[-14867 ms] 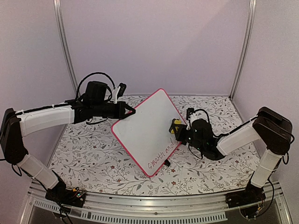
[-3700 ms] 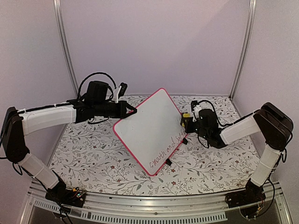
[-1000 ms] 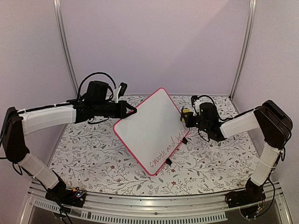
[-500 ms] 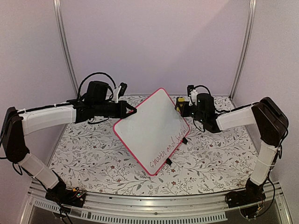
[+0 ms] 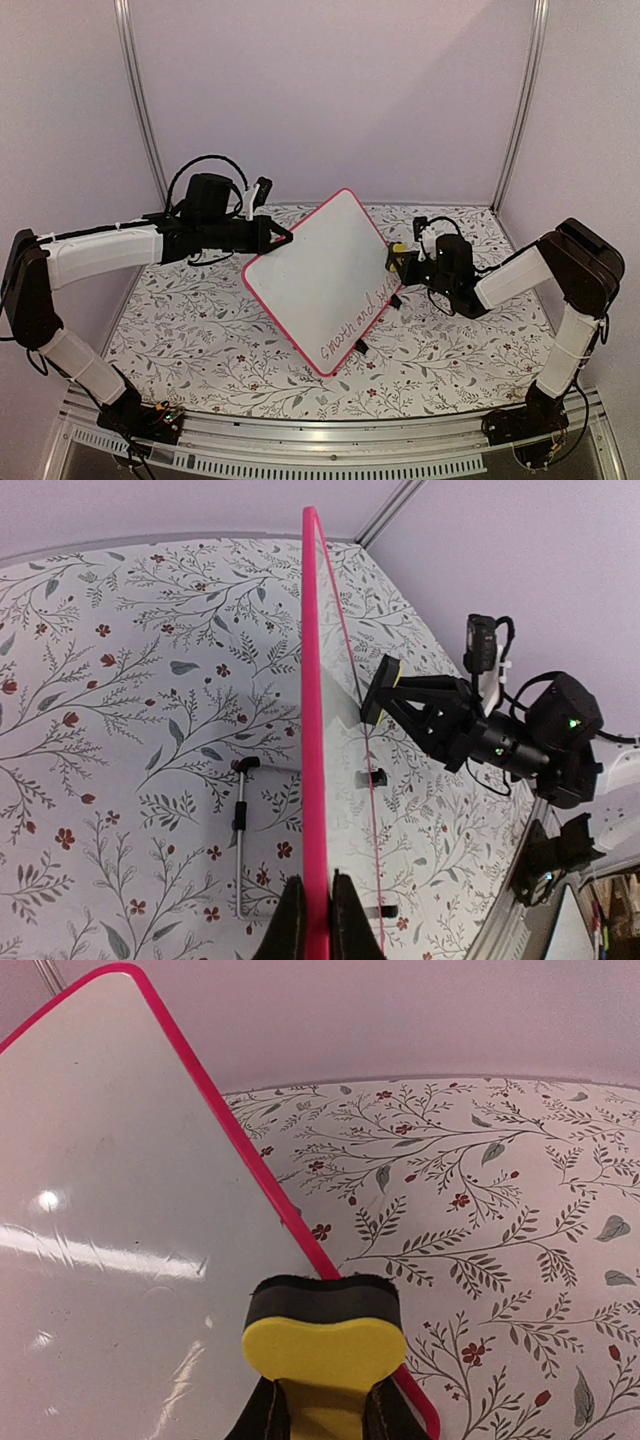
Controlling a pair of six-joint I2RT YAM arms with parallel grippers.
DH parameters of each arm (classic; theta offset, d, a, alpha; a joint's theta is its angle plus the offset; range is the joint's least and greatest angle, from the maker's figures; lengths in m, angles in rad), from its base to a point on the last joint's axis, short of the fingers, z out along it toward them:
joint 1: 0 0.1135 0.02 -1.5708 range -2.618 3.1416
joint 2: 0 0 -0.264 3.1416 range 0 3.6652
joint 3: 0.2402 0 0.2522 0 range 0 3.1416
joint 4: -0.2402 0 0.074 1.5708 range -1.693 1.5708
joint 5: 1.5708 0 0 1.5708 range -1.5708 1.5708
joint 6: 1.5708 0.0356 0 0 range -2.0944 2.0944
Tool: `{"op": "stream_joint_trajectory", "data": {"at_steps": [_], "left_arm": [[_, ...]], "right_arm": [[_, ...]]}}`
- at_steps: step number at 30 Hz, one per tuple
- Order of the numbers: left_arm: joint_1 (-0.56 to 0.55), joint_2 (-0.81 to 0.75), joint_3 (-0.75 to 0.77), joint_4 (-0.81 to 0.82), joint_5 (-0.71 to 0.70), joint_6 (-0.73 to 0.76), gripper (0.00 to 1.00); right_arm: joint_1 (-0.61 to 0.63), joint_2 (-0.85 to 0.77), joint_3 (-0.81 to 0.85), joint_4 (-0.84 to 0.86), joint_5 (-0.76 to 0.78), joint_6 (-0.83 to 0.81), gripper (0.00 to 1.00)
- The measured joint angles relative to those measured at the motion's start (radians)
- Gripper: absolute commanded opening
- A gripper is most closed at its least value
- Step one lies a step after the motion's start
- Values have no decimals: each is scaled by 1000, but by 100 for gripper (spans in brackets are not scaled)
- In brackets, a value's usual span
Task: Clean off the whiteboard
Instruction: Erase the whiteboard at the center of the board.
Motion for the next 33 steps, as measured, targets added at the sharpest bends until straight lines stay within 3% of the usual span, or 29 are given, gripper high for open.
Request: {"op": "stream_joint_trajectory", "data": {"at_steps": [5,18,33], "left_arm": [[0,0,0,0,0,0,0],[0,0,0,3,-1,4,0],[0,0,0,2,-4,-3,0]], "right_arm": [[0,0,15,-18,4,1,15],[1,21,272,-207,109,4,15],[-2,4,-19,-34,77,27,14]]}}
